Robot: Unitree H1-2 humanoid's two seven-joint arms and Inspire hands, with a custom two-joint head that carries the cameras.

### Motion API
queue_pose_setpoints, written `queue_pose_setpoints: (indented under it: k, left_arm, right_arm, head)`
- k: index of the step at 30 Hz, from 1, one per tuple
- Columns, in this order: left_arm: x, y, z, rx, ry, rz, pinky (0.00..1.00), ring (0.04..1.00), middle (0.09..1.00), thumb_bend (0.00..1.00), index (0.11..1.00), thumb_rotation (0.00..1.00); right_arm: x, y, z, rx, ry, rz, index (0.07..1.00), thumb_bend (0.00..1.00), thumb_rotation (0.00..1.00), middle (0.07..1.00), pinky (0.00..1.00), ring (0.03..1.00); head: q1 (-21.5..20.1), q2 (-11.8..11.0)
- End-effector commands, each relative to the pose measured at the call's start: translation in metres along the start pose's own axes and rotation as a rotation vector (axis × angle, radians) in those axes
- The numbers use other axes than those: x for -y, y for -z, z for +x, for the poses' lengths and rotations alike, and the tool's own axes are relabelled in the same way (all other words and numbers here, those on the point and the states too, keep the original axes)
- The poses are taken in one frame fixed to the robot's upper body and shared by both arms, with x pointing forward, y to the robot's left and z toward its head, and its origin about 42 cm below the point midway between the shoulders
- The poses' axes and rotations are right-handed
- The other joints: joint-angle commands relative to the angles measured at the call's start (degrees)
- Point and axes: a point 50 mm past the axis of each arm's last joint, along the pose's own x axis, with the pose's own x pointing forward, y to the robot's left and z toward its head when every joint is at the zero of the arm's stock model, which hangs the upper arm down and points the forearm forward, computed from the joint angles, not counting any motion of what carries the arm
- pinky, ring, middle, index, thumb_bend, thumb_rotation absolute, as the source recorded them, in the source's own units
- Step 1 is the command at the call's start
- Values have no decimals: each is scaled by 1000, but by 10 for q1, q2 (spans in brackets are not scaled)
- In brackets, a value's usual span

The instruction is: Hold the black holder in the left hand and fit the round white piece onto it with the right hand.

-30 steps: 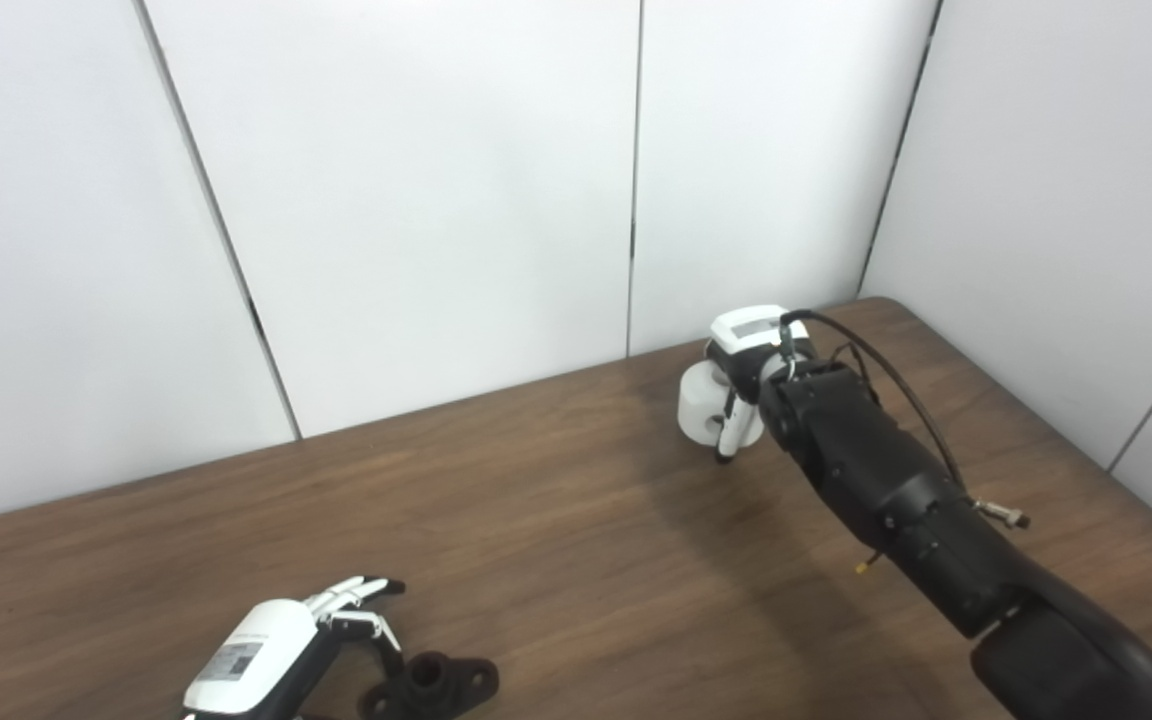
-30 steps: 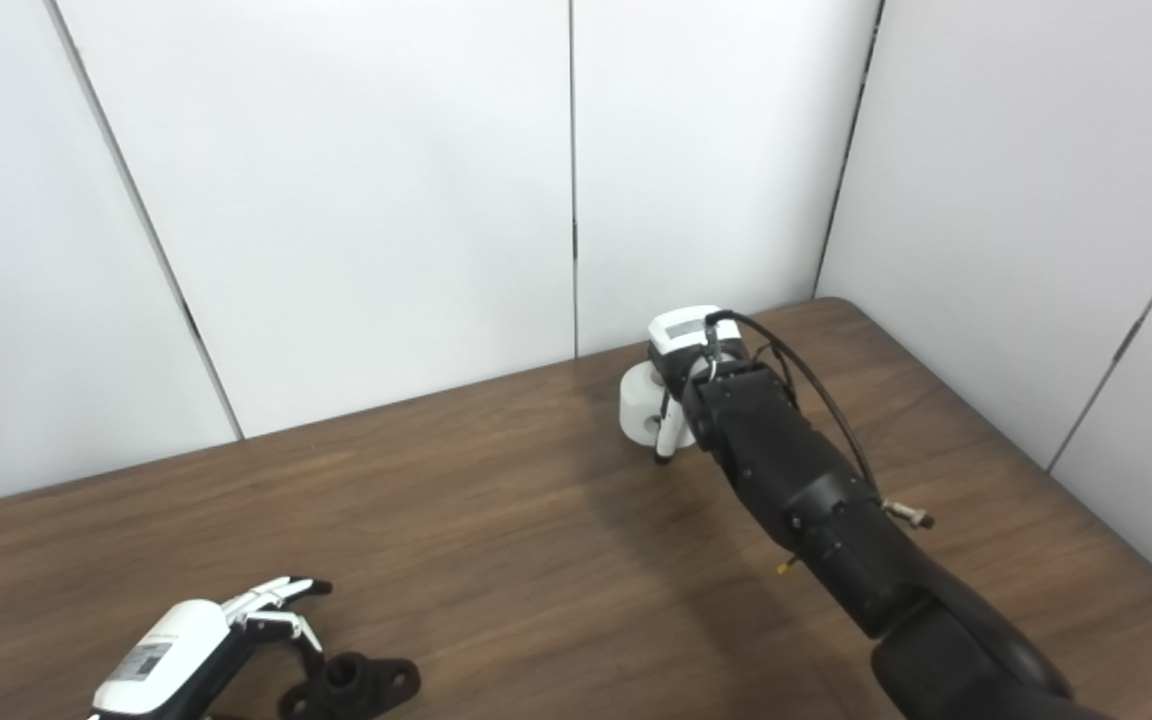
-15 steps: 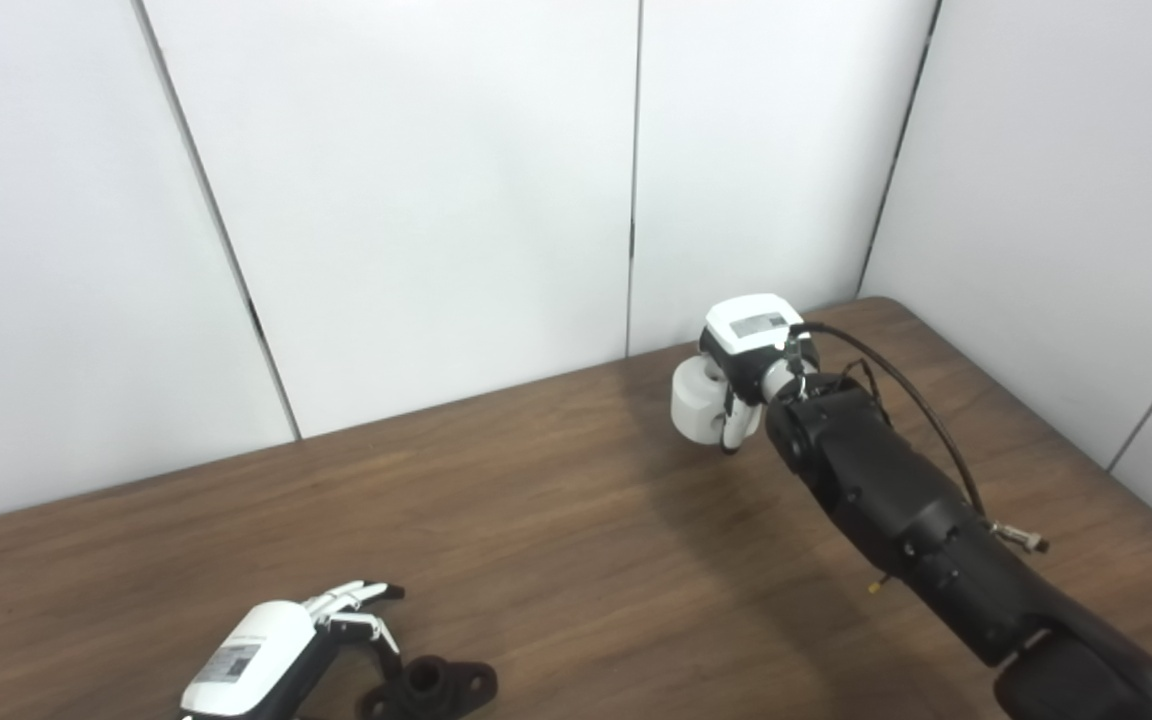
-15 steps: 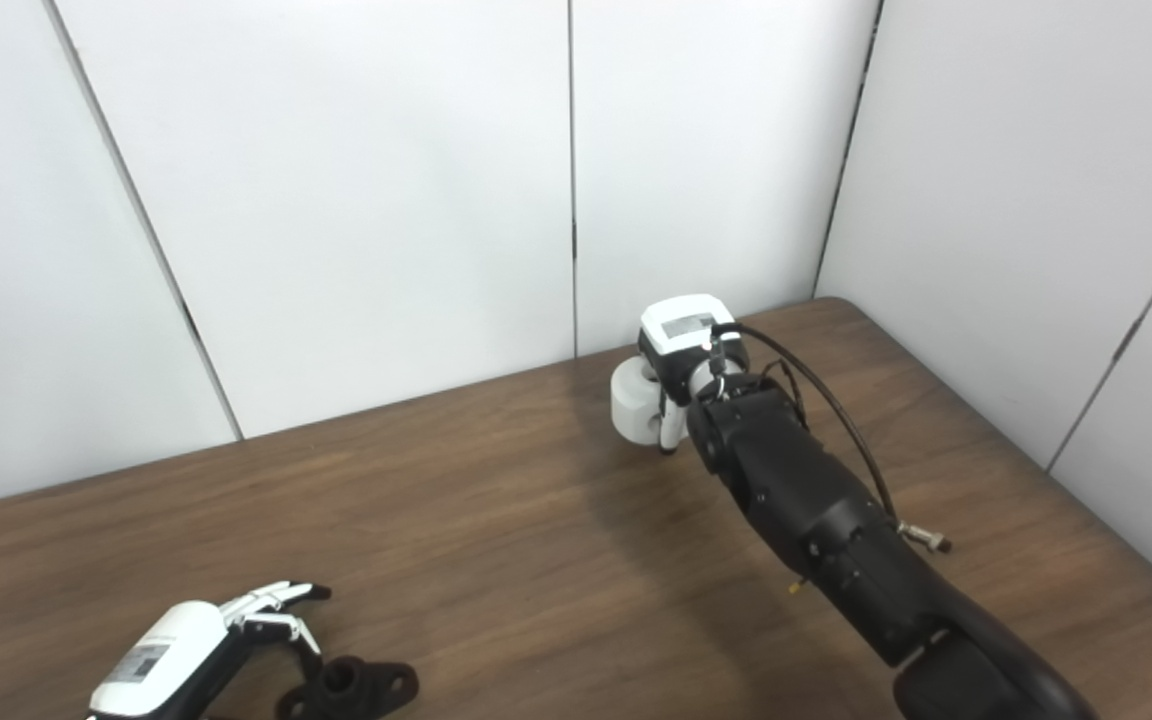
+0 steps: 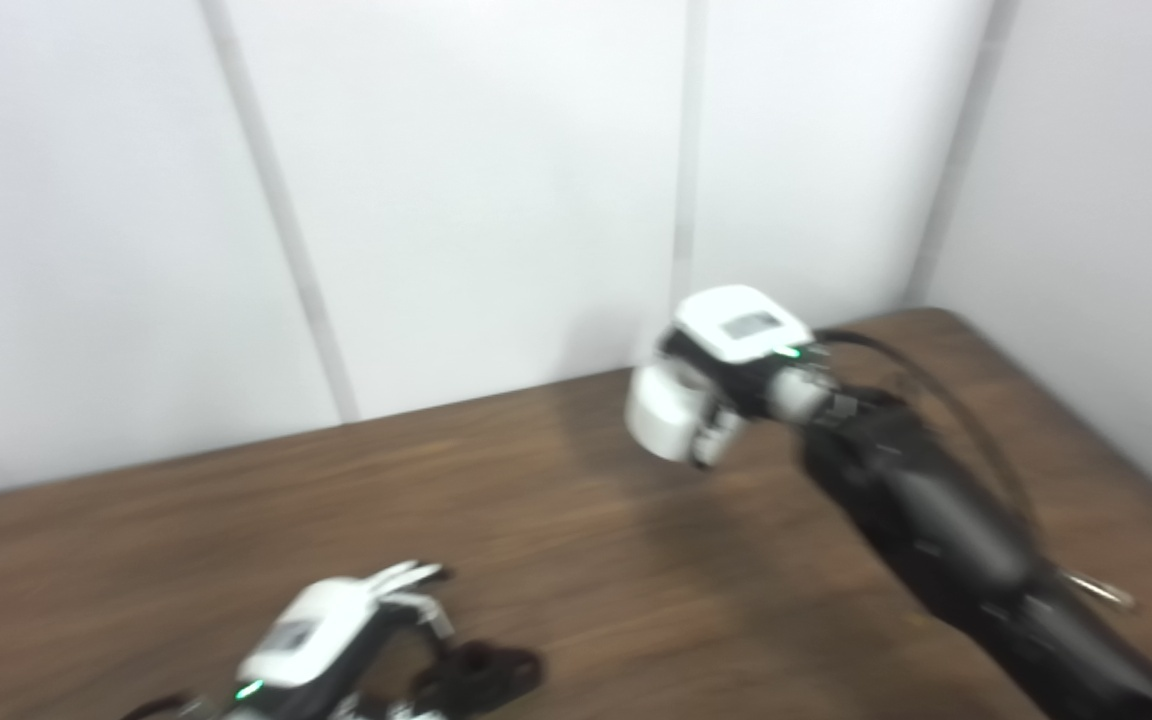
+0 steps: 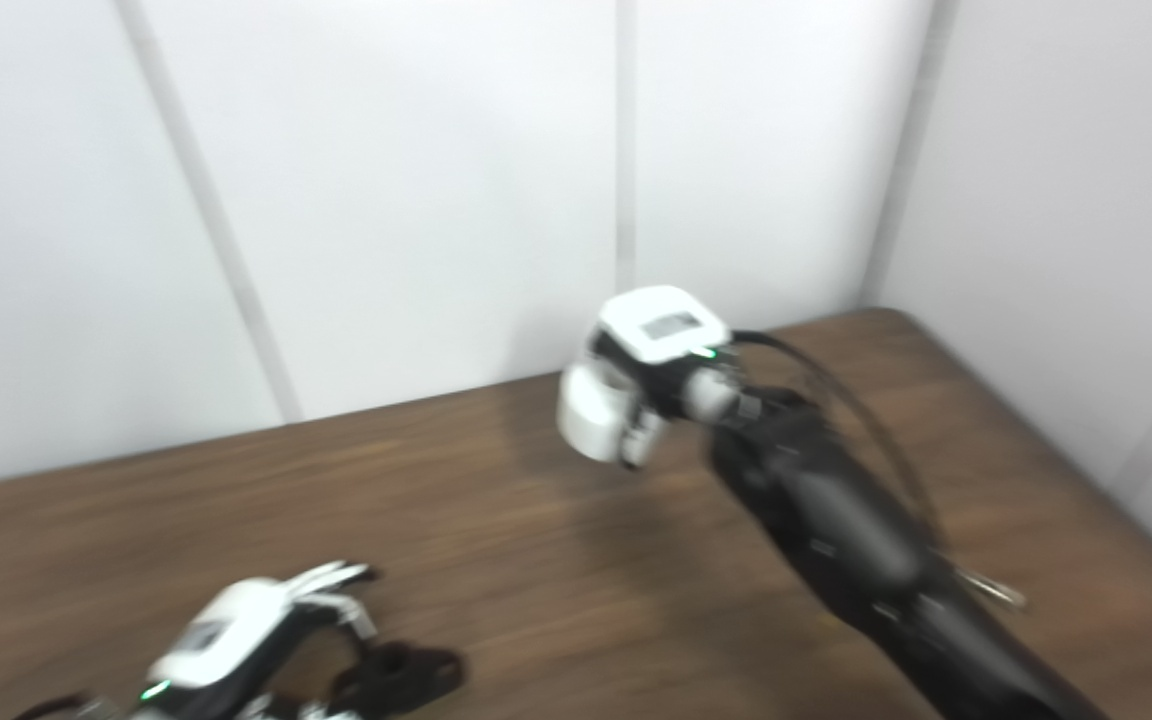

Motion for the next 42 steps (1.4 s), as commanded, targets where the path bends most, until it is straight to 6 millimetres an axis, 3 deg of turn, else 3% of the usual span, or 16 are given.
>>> queue_pose_setpoints:
  k: [1,9,20,42]
  left_arm:
    - [38,3,-3,-56,149,3,872,952,921,524,487,59]
    - [46,-5,12,-72,151,-5,931,987,943,524,488,62]
    - [41,-13,25,-77,141,-9,979,1000,952,523,488,66]
    - [42,-22,29,-73,142,-1,930,999,948,524,488,65]
  right_arm:
    - [29,-3,-6,72,109,-27,481,523,153,715,873,797]
    - [39,-36,-21,262,151,-19,478,525,150,701,786,773]
    - [49,-63,-32,386,125,8,479,526,143,712,827,801]
    - [19,-100,-20,539,9,-6,479,526,151,703,781,777]
  head:
    - [15,3]
    - [75,25]
    - [109,63]
    - [118,77]
